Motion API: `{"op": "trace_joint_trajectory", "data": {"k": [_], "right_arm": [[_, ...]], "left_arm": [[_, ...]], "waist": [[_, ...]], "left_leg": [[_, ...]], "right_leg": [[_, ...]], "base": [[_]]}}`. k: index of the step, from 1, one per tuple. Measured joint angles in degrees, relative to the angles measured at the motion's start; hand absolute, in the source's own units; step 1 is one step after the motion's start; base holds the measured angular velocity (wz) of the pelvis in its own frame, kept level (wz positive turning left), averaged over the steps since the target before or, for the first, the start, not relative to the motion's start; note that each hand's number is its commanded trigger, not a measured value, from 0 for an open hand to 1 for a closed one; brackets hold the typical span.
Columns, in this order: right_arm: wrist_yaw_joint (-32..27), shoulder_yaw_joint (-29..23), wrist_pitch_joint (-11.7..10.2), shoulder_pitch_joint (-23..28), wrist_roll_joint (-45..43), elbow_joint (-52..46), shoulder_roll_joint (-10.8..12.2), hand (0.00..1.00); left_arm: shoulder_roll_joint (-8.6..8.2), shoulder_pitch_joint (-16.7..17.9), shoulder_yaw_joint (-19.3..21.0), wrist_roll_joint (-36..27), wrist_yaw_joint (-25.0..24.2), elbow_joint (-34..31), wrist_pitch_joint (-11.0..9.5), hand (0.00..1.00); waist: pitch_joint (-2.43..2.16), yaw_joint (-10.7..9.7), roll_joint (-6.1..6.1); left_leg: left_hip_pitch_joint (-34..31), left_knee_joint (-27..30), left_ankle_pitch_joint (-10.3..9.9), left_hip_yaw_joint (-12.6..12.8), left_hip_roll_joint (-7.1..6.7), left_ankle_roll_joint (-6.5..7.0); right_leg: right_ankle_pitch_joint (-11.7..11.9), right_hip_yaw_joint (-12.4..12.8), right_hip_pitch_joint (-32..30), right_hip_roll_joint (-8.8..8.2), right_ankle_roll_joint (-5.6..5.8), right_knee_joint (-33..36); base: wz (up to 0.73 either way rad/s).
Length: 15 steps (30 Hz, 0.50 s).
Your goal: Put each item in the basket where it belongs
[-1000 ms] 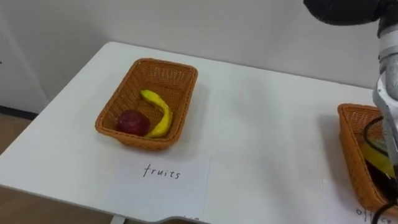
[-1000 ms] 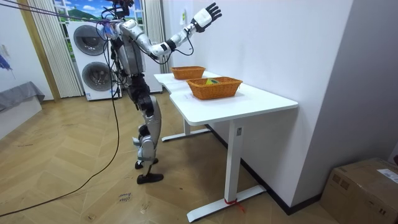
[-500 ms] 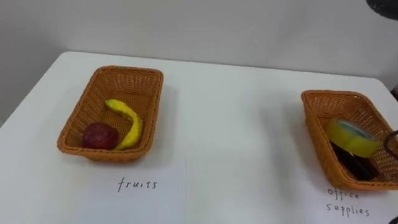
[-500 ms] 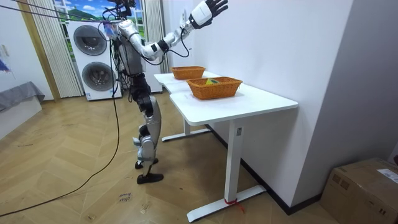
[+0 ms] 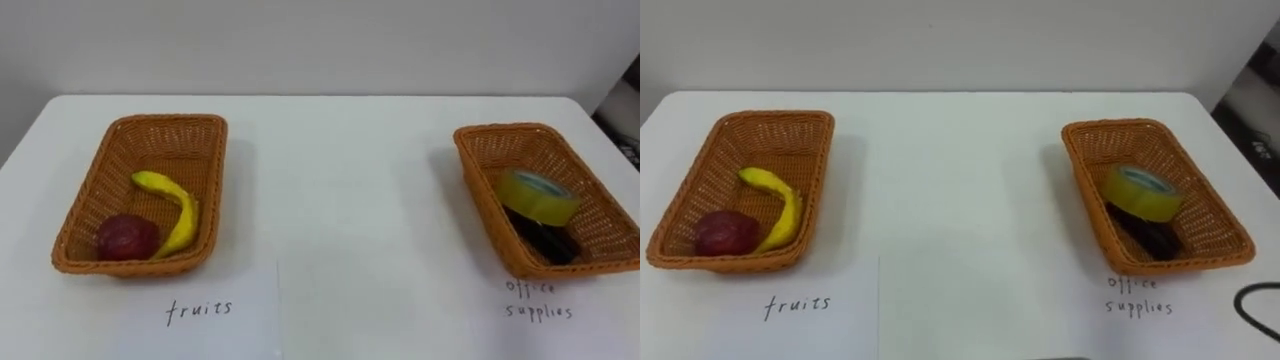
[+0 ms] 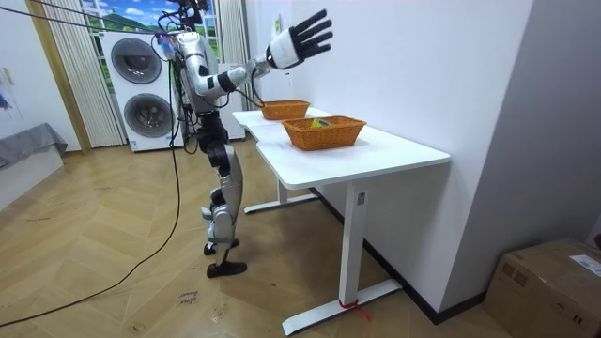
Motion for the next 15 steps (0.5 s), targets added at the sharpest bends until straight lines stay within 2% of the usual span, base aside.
{"op": "trace_joint_trajectory", "data": {"k": [2, 5, 7, 10, 14, 15], "right_arm": [[-2.07, -1.06, -0.40, 1.92, 0.20, 0.17, 1.03, 0.00], [-5.20, -2.43, -0.81, 6.80, 2.24, 1.12, 2.96, 0.00], [-7.05, -2.42, -1.33, 10.56, 4.20, 1.74, 5.35, 0.00], [-9.59, -2.54, -2.41, 13.48, 4.76, 6.04, 8.15, 0.00], [-14.24, -3.30, -2.71, 14.11, 9.85, 10.16, 10.78, 0.00], [-15.51, -3.33, -3.79, 14.27, 11.06, 11.76, 11.51, 0.00]], "left_arm": [[-0.03, -0.08, -0.01, -0.05, 0.26, -0.32, 0.00, 0.00], [-0.04, -0.07, 0.00, -0.01, 1.13, -1.11, -0.02, 0.00], [-0.04, 0.00, -0.01, 0.02, 1.52, -1.15, -0.02, 0.00], [-0.28, -0.03, -0.06, -0.10, 2.79, -2.03, -0.10, 0.00], [-0.47, 0.37, -0.07, -0.15, 3.84, -3.80, -0.12, 0.00], [-0.47, 0.32, -0.08, -0.16, 4.07, -3.97, -0.34, 0.00]], "waist": [[-0.04, -0.40, 0.48], [-0.07, -1.11, 0.54], [-0.07, -1.50, 0.52], [-0.02, -1.92, 0.35], [-0.02, -2.08, 0.42], [-0.02, -2.23, 0.45]], "left_leg": [[-0.04, -0.11, 0.00, 0.29, 0.03, 0.00], [0.09, -0.63, -0.01, 0.39, -0.01, -0.01], [0.52, -0.54, 0.00, 0.65, -0.02, -0.01], [0.39, -0.60, -0.01, 0.83, -0.03, 0.00], [0.27, -0.71, -0.07, 1.17, -0.04, -0.04], [0.04, -0.63, -0.08, 1.12, -0.10, -0.04]], "right_leg": [[0.00, 0.20, -0.27, 0.03, 0.00, -0.01], [-0.06, 0.70, -0.18, 0.07, -0.03, -0.23], [-0.06, 1.30, 0.13, 0.22, -0.03, -0.49], [-0.05, 1.54, 0.00, 0.23, -0.01, -0.79], [-0.05, 1.99, -0.24, 0.35, 0.00, -0.92], [-0.03, 1.96, 0.02, 0.38, 0.02, -0.95]], "base": [[-0.09], [-0.02], [-0.09], [-0.04], [-0.06], [0.05]]}}
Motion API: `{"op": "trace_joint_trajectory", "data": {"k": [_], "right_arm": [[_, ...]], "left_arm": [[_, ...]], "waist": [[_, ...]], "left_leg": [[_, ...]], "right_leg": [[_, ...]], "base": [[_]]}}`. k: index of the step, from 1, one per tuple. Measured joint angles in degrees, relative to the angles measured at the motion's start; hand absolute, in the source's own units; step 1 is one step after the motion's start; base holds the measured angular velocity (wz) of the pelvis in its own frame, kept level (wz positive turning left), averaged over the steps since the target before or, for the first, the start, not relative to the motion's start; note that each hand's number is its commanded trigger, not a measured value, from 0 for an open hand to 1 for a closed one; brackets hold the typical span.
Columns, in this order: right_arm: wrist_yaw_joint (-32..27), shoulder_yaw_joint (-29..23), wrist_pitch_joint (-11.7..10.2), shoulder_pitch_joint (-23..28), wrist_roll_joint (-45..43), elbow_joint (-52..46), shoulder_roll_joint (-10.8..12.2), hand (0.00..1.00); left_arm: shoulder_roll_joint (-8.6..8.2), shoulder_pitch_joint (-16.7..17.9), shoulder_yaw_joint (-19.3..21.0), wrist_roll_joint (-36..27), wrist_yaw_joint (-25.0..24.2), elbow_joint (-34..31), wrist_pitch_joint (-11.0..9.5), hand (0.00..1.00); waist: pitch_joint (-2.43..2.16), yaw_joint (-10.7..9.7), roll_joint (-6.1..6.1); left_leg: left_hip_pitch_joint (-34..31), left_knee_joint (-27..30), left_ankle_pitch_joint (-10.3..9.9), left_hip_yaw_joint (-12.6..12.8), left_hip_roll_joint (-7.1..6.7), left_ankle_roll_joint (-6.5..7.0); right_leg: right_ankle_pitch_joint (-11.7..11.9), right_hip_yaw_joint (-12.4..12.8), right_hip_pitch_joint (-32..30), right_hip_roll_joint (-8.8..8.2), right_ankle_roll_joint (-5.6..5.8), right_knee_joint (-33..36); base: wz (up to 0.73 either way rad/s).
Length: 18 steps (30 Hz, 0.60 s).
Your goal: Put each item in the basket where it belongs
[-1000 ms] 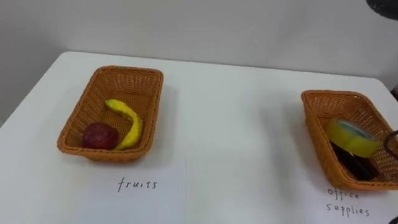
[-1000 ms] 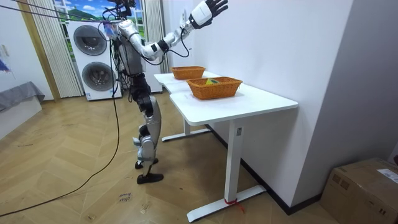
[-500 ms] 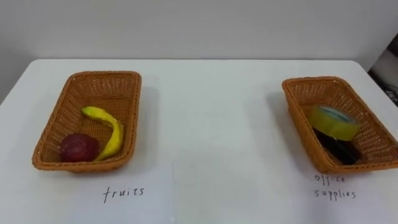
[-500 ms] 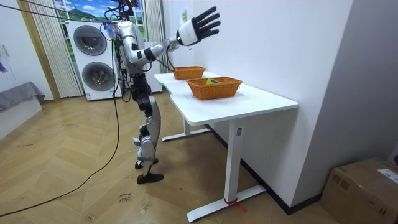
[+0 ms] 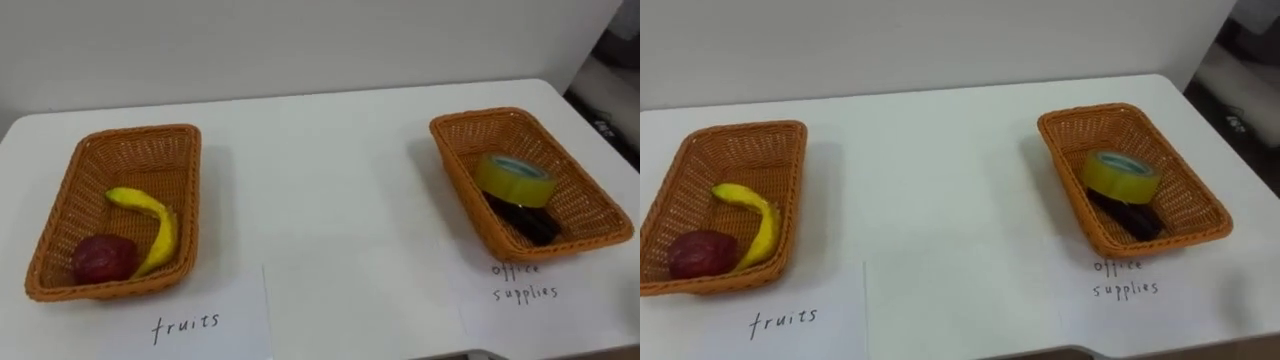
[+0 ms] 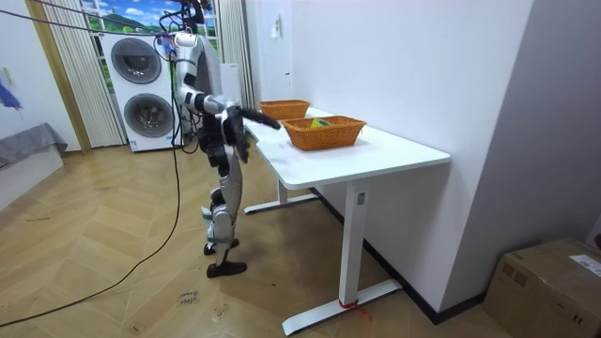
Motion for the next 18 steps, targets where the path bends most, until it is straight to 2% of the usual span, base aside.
{"op": "trace_joint_trajectory", "data": {"k": [3, 8, 12, 15, 18], "right_arm": [[-1.92, 0.01, -1.91, 1.89, 1.64, 5.36, 1.99, 0.00], [-3.25, 0.00, -2.51, 4.52, 4.80, 15.47, 4.58, 0.00], [-3.16, 0.32, -2.54, 6.93, 4.82, 21.98, 8.09, 0.00], [-1.28, 3.96, -3.25, 7.97, 5.98, 29.46, 8.13, 0.00], [2.30, 6.17, -3.18, 7.99, 11.38, 36.80, 8.44, 0.00]], "left_arm": [[-0.07, 0.05, 0.01, 0.09, 1.11, -0.12, -0.74, 0.00], [-0.62, 0.89, 0.05, 0.02, 3.33, -1.02, -0.95, 0.00], [-1.48, 0.71, 0.11, 0.07, 3.42, -1.11, -1.05, 0.00], [-1.56, 0.74, 0.11, 0.13, 3.64, -0.98, -1.46, 0.00], [-1.88, 0.65, 0.01, 0.07, 3.64, -0.72, -1.92, 0.00]], "waist": [[-0.06, -0.01, 0.16], [-0.18, -0.56, 0.90], [-0.13, -0.73, 1.28], [-0.04, -0.70, 1.45], [-0.04, -0.34, 1.62]], "left_leg": [[-0.40, 0.06, -0.02, -0.27, -0.15, -0.05], [-0.54, 0.10, -0.07, -1.14, -0.26, -0.13], [-0.47, 0.12, -0.11, -1.10, -0.23, -0.20], [-0.44, 0.20, -0.18, -1.16, -0.01, -0.29], [-0.29, 0.30, -0.19, -0.94, 0.01, -0.28]], "right_leg": [[0.02, 0.10, -0.17, 0.12, -0.03, -0.04], [-0.17, -0.41, 0.00, 0.06, -0.16, -0.02], [-0.51, -0.29, -0.33, 0.04, -0.26, 0.03], [-0.62, 0.04, -0.54, 0.09, -0.30, 0.03], [-0.60, 0.41, -0.22, 0.15, -0.29, 0.20]], "base": [[0.09], [0.09], [-0.01], [-0.05], [-0.01]]}}
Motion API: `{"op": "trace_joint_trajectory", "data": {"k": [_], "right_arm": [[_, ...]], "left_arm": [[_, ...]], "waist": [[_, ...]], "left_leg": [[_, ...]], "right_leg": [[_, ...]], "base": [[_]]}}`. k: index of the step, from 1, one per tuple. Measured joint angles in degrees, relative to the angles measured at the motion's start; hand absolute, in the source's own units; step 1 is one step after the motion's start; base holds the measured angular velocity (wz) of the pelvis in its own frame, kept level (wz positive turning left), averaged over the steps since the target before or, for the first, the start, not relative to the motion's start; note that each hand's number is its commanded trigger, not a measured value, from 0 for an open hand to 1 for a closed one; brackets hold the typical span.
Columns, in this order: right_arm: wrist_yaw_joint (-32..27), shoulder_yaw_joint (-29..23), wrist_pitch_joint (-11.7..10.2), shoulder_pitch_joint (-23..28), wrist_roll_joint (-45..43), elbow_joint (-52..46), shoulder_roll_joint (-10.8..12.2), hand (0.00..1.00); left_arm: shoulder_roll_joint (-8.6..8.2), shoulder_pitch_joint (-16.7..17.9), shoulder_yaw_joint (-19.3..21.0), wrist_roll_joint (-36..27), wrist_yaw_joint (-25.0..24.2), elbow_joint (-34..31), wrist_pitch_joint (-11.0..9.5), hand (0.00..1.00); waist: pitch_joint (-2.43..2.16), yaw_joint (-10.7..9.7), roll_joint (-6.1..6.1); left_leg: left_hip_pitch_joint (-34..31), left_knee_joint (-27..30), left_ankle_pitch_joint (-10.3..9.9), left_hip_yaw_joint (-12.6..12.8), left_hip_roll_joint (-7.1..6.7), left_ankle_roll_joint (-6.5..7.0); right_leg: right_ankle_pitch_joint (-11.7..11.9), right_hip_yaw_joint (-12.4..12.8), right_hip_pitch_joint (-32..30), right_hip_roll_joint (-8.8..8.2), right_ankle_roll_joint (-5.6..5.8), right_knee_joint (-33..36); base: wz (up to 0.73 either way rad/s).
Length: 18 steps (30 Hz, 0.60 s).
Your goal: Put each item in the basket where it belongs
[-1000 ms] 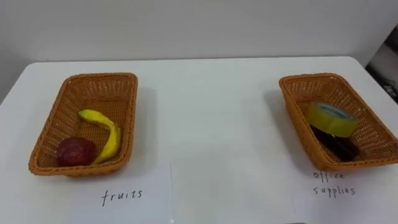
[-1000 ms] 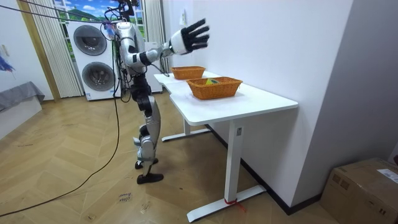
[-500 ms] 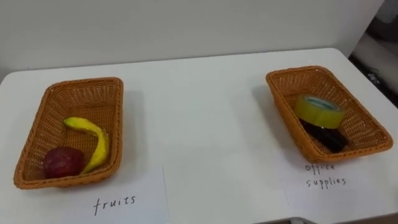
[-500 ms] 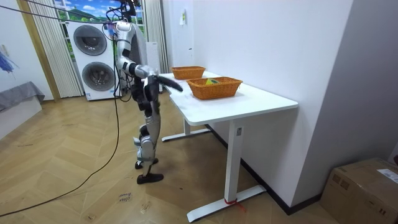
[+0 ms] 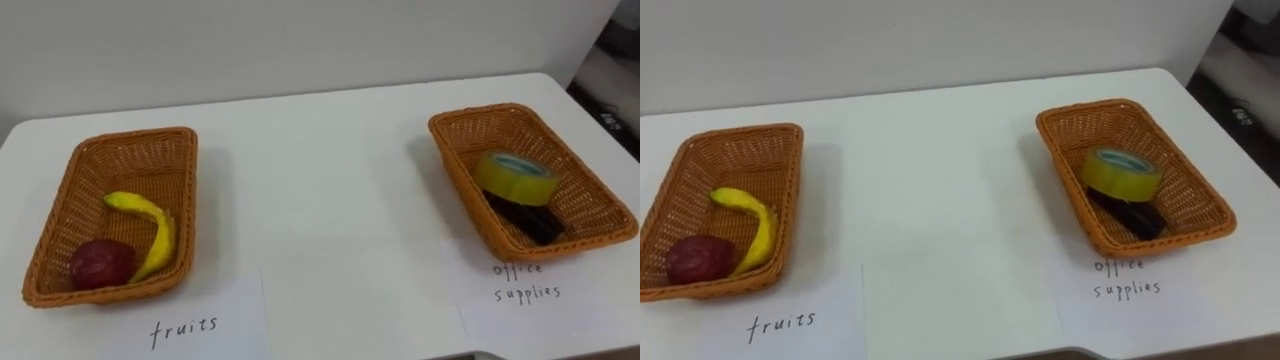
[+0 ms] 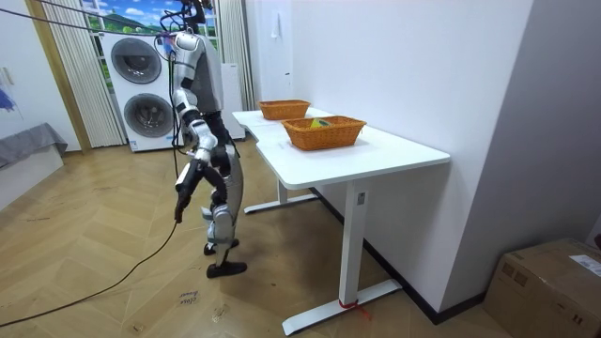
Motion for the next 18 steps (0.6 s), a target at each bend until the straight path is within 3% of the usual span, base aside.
{"op": "trace_joint_trajectory", "data": {"k": [2, 4, 11, 15, 18], "right_arm": [[3.50, 2.62, 0.65, -0.60, 2.16, 5.19, 0.29, 0.00], [8.64, 4.65, 2.90, -1.46, 4.63, 9.65, 0.81, 0.00], [25.83, 14.06, 6.57, -5.70, 1.67, 17.03, 0.87, 0.00], [34.34, 20.49, 7.96, -8.40, -8.48, 18.88, 0.78, 0.00], [38.59, 23.36, 7.95, -9.39, -14.89, 19.07, 0.80, 0.00]], "left_arm": [[-0.38, -0.13, 0.00, -0.04, -0.02, 0.57, 0.07, 0.00], [-1.20, -0.38, -0.01, 0.06, -0.29, 0.93, 0.32, 0.00], [-2.00, -2.03, -0.18, 0.00, -0.67, 4.51, 1.12, 0.00], [-2.34, -2.11, -1.00, 0.87, -0.57, 4.48, 1.17, 0.00], [-2.71, -2.09, -1.07, 1.49, -0.52, 4.49, 1.17, 0.00]], "waist": [[0.03, 0.54, 0.03], [0.04, 0.95, 0.15], [0.19, 3.23, 0.36], [0.32, 5.87, 0.63], [0.43, 6.12, 0.83]], "left_leg": [[0.54, -0.26, -0.03, 0.00, 0.04, -0.04], [0.92, -0.36, -0.13, -0.08, 0.07, -0.08], [2.03, 0.03, -0.52, -0.25, 0.18, -0.16], [2.10, 0.05, -0.57, -0.29, 0.06, -0.17], [1.35, 0.93, -0.87, -1.30, 0.04, -0.12]], "right_leg": [[-0.02, 0.26, 0.24, 0.07, 0.00, 0.02], [-0.29, 0.39, 0.39, 0.04, 0.05, -0.07], [-0.40, -0.14, 1.65, 0.03, -0.03, -0.22], [-0.40, -0.35, 1.81, 0.04, -0.03, -0.33], [-0.42, -1.39, 2.00, -0.05, -0.02, -0.54]], "base": [[-0.06], [-0.02], [0.01], [0.02], [0.18]]}}
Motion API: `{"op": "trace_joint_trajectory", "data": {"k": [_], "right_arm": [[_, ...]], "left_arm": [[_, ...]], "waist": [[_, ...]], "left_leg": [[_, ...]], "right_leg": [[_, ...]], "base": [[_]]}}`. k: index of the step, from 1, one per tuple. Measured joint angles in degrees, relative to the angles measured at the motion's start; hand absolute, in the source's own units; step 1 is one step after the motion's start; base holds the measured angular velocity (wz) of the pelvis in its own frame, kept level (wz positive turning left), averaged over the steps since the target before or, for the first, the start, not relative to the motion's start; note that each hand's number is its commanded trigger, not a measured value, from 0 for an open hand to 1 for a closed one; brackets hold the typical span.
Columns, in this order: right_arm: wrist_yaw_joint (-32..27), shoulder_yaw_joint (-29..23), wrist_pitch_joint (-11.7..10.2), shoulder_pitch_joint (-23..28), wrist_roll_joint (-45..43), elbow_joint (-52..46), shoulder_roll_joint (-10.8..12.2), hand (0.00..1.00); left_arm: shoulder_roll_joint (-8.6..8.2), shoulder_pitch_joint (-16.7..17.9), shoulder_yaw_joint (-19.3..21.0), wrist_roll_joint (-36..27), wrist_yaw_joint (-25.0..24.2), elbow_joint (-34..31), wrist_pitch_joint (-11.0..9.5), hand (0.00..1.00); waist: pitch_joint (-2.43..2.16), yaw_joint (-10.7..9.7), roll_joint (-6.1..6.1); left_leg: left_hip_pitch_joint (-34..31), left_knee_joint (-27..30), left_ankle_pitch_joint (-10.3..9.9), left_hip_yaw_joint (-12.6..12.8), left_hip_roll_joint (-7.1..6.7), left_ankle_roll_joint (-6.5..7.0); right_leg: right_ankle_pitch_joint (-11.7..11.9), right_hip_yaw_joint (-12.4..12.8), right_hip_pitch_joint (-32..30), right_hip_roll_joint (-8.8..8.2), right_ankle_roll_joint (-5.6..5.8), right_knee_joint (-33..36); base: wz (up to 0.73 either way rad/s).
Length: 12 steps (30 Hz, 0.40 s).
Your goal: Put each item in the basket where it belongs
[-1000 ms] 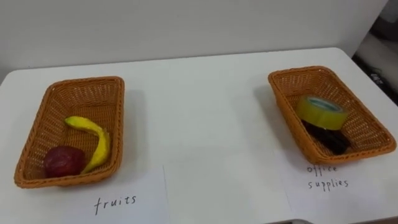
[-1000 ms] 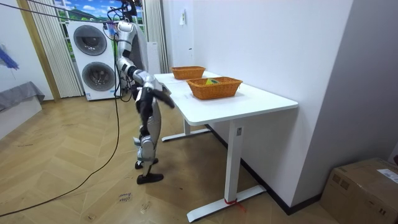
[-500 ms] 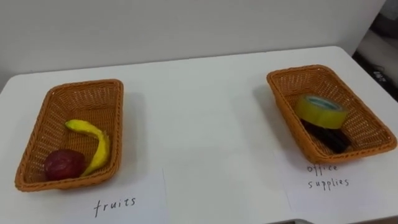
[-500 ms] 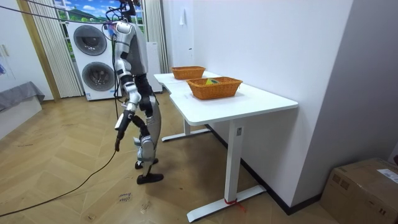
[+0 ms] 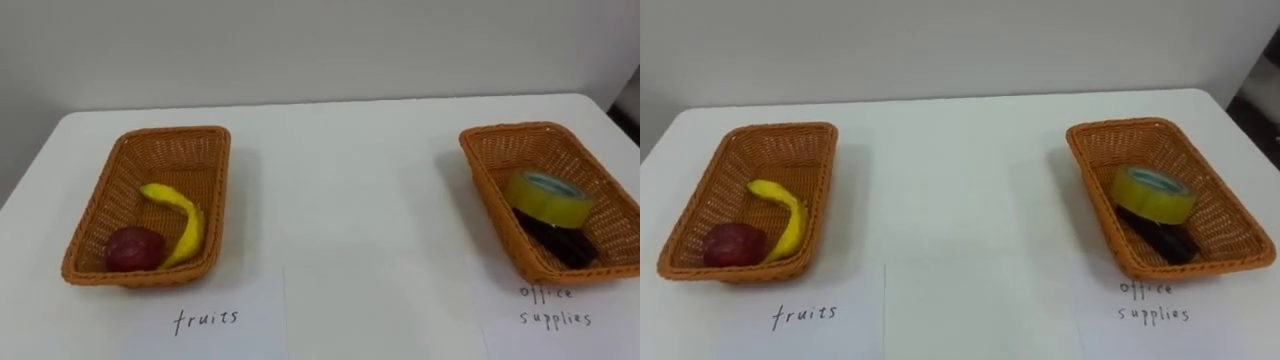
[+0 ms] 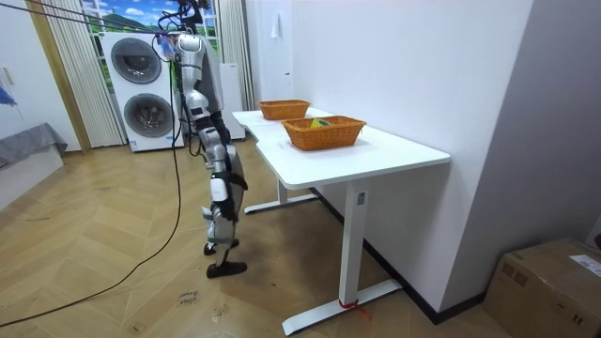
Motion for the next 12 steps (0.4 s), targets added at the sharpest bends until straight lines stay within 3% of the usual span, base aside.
{"op": "trace_joint_trajectory", "data": {"k": [4, 12], "right_arm": [[2.58, 4.38, -0.09, -0.67, -6.08, 0.27, 0.00, 0.00], [4.09, 4.90, -0.14, -1.17, -10.62, 0.59, -0.24, 0.00]], "left_arm": [[-0.30, -0.57, -0.07, -0.04, 1.75, 1.50, 0.04, 0.00], [-1.10, -0.56, -0.13, 1.76, 4.09, 3.12, 1.36, 0.00]], "waist": [[0.02, 1.44, 0.14], [0.07, 1.34, 0.15]], "left_leg": [[0.00, -0.02, -0.05, -0.82, -0.01, -0.05], [0.16, -0.06, -0.07, -1.89, -0.47, -0.09]], "right_leg": [[0.00, -1.23, 0.79, -0.03, -0.01, -0.81], [0.00, -1.83, 1.66, -0.04, -0.01, -1.65]], "base": [[0.13], [0.06]]}}
